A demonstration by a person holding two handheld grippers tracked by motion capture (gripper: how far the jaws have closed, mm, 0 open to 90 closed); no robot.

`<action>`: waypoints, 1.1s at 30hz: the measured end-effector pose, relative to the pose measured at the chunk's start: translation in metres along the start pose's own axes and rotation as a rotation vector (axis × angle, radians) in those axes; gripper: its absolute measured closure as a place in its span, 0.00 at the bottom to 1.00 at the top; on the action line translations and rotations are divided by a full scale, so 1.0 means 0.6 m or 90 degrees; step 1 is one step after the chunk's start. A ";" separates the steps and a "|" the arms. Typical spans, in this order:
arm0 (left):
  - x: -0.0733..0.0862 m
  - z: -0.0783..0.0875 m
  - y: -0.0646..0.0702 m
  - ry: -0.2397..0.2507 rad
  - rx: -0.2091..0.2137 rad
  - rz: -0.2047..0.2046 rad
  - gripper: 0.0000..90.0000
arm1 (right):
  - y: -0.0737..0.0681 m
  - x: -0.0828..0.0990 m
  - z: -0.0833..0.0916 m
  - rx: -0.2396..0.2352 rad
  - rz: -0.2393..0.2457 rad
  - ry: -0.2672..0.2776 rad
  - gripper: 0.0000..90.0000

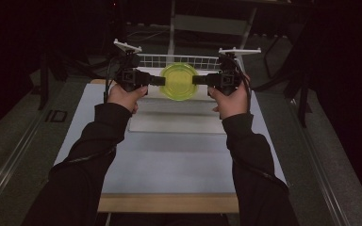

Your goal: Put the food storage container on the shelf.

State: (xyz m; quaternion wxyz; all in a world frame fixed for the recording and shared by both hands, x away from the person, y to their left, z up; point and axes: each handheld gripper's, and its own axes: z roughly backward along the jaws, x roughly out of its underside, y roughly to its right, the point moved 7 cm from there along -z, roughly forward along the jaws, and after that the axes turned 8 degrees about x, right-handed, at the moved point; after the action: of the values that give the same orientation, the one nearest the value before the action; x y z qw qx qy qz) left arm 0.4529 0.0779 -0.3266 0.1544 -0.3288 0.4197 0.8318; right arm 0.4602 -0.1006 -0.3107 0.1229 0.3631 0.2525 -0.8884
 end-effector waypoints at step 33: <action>-0.008 -0.054 -0.052 0.010 -0.058 0.009 0.66 | 0.045 -0.027 -0.072 0.015 -0.074 -0.075 0.81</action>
State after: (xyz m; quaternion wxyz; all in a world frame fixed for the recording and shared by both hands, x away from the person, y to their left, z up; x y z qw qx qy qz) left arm 0.4865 0.0711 -0.3563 0.1304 -0.3389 0.3846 0.8487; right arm 0.5078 -0.0996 -0.3352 0.0817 0.2964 0.2547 -0.9168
